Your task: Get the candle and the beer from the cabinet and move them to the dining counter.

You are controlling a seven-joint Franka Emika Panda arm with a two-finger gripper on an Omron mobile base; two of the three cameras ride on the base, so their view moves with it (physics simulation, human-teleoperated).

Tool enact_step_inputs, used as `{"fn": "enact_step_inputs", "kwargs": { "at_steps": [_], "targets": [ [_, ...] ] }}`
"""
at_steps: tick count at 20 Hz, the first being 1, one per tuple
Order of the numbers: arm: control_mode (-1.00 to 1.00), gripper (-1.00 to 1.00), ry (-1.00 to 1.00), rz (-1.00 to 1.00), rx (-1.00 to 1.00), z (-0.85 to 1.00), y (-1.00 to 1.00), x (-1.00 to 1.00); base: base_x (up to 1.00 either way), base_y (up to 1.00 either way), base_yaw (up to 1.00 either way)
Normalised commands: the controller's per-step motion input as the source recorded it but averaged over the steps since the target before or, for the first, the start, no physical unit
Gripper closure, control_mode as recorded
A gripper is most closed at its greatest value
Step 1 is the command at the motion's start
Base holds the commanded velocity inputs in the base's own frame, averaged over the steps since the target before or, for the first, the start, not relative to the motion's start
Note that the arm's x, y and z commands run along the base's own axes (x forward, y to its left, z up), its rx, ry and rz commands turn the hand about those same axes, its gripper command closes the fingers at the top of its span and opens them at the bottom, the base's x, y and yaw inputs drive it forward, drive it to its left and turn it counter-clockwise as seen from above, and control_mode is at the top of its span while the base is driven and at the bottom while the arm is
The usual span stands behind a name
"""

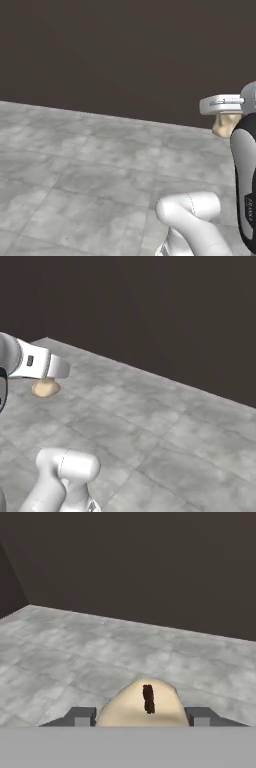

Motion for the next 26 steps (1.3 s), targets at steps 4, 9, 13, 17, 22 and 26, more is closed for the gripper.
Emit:
{"fn": "enact_step_inputs", "kwargs": {
  "at_steps": [4,9,13,17,22,26],
  "targets": [
    [1.0,1.0,0.0,0.0,0.0,0.0,0.0,0.0,1.0,-0.02,0.6],
    [1.0,1.0,0.0,0.0,0.0,0.0,0.0,0.0,0.96,-0.08,0.81],
    [1.0,1.0,0.0,0.0,0.0,0.0,0.0,0.0,1.0,-0.28,0.63],
    [1.0,1.0,0.0,0.0,0.0,0.0,0.0,0.0,1.0,-0.94,0.26],
    [1.0,1.0,0.0,0.0,0.0,0.0,0.0,0.0,1.0,-1.0,0.18],
    [1.0,1.0,0.0,0.0,0.0,0.0,0.0,0.0,1.0,-1.0,0.17]
  ]
}}
